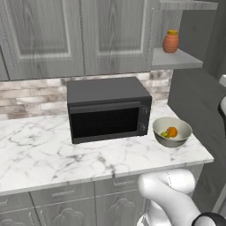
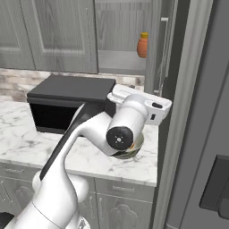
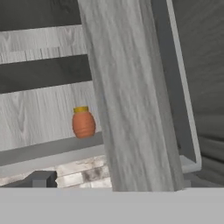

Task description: Open the cabinet. Pick the pear and orange from the cabinet and place them into the bowl. Then close the cabinet.

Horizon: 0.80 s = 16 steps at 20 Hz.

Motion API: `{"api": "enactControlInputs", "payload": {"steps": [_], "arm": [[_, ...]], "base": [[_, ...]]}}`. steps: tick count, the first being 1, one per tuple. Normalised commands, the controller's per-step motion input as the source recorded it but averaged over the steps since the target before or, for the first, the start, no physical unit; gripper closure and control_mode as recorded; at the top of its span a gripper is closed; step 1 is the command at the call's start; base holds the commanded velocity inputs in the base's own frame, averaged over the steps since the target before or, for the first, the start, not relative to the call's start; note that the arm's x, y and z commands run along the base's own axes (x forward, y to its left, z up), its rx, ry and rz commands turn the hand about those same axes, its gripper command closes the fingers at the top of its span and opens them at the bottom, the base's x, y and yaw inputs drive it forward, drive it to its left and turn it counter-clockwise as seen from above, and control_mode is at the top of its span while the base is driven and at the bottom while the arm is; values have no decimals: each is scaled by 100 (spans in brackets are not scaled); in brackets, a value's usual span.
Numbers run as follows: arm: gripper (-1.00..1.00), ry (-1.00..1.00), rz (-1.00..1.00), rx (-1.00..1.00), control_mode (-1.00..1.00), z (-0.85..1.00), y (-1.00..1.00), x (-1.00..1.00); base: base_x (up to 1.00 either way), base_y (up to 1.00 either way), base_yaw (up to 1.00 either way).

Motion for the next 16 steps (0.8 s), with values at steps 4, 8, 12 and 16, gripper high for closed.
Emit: {"api": "enactControlInputs", "payload": {"steps": [4,8,12,16], "arm": [[-100,1,0,0,-100,0,0,-5],[-100,-2,0,0,-100,0,-3,-61],[-100,0,0,0,-100,0,-1,0],[-100,0,-7,0,-100,0,-10,12]], "base": [[0,0,0],[0,0,0],[0,0,0],[0,0,0]]}}
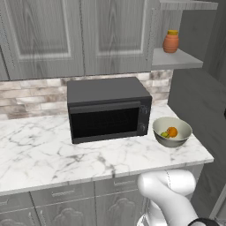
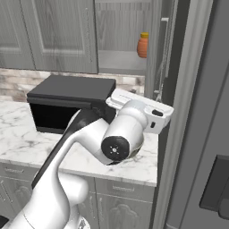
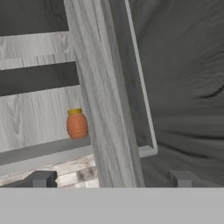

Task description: Open the cabinet. Pick the pear and orange from the cabinet and place them into the bowl. Then close the cabinet.

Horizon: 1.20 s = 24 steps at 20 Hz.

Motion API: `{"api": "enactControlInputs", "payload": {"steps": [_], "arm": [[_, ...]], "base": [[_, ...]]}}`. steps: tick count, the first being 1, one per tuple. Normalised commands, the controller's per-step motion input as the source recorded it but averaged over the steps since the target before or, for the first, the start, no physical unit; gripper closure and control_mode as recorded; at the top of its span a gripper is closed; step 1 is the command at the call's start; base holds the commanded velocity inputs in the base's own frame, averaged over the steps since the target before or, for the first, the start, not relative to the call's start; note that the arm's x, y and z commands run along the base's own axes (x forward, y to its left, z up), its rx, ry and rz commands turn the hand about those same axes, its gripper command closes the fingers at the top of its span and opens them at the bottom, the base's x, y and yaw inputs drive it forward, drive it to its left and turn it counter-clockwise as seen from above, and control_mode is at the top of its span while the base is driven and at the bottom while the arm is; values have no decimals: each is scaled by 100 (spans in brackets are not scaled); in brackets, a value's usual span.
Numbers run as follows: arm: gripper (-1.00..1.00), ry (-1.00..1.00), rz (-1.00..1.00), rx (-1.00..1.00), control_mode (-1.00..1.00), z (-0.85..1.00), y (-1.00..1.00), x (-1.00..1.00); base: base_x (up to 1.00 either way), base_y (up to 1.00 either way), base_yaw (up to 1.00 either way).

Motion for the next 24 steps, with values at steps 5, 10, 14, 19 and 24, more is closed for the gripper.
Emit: {"api": "enactControlInputs", "payload": {"steps": [5,10,14,19,24], "arm": [[-100,0,-4,0,-100,0,-16,33],[-100,1,0,0,-100,-12,-7,65],[-100,1,5,2,-100,-43,34,100],[-100,13,13,9,-100,-54,45,100],[-100,1,1,0,-100,-10,13,65]], "base": [[0,0,0],[0,0,0],[0,0,0],[0,0,0],[0,0,0]]}}
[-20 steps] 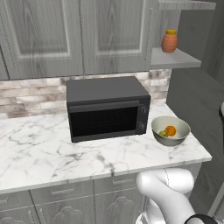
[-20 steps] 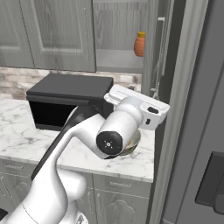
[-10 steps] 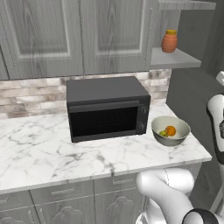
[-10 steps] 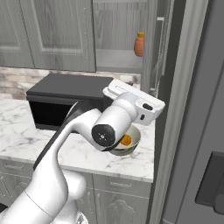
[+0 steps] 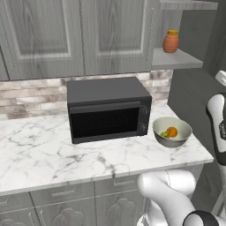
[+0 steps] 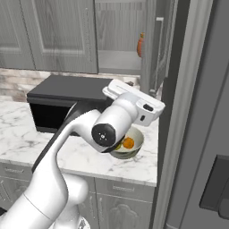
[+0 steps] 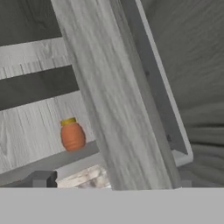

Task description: Open the cabinet. Pick the pear and orange from the cabinet and place them into the bowl. Then close the cabinet.

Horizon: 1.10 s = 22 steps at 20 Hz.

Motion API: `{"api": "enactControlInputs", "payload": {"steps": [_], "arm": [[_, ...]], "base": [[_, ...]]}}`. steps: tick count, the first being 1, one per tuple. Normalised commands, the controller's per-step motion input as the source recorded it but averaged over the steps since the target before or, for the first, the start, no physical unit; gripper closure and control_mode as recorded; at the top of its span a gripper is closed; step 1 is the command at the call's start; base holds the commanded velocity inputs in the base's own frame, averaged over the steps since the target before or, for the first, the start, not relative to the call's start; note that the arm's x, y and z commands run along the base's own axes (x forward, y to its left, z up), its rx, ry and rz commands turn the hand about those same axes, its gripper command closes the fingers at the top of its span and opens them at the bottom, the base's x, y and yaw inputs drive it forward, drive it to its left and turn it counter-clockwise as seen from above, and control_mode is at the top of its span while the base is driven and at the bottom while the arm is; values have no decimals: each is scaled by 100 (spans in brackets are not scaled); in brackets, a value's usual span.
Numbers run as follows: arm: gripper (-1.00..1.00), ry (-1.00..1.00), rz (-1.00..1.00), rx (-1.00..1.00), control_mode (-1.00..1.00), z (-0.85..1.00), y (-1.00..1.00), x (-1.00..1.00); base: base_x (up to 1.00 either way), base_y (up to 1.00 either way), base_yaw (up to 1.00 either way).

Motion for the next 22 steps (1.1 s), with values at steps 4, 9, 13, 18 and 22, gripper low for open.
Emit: {"api": "enactControlInputs", "payload": {"steps": [4,9,13,18,22], "arm": [[-100,0,26,-1,-100,-25,72,100],[-100,-3,33,0,-100,-28,85,100],[-100,-6,33,0,-100,-25,80,100],[-100,-5,26,0,-100,-17,67,100],[-100,0,18,0,-100,-24,32,100]], "base": [[0,0,0],[0,0,0],[0,0,0],[0,0,0],[0,0,0]]}}
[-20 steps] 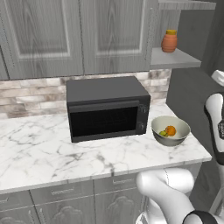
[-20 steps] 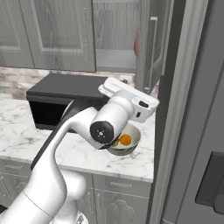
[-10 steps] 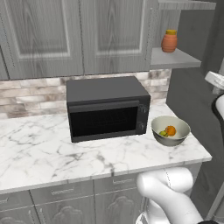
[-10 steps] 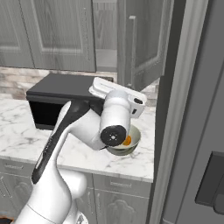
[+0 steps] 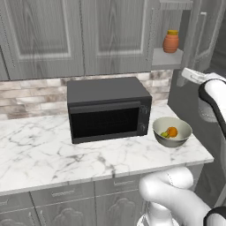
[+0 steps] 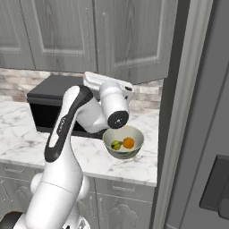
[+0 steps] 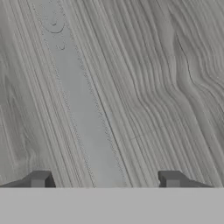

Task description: Open the cabinet. Pick the pear and orange from the cabinet and place them into the bowl. Then close the cabinet.

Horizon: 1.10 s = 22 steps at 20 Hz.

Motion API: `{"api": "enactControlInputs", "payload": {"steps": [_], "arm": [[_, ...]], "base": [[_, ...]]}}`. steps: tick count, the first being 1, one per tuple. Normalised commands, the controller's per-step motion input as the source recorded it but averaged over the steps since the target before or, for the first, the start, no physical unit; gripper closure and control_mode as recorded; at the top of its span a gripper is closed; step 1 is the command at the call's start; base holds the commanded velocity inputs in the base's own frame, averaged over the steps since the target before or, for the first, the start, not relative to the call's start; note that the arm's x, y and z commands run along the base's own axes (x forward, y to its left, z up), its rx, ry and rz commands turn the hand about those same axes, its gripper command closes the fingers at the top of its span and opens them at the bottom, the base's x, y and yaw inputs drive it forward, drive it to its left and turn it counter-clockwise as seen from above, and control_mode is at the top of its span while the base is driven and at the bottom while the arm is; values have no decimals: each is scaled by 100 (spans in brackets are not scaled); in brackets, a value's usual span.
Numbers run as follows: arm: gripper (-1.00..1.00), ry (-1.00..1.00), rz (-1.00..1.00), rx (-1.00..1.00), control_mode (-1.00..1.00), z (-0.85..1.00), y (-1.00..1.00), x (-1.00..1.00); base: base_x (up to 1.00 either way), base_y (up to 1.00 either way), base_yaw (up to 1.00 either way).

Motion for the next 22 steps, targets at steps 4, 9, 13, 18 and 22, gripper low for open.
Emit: {"api": "enactControlInputs", "payload": {"steps": [4,9,13,18,22], "arm": [[-100,11,10,0,-100,-23,7,100],[-100,17,7,0,-100,-21,0,100],[-100,13,3,0,-100,-28,8,100],[-100,2,1,0,-100,-58,22,100],[-100,4,0,0,-100,-64,25,100]], "base": [[0,0,0],[0,0,0],[0,0,0],[0,0,0],[0,0,0]]}}
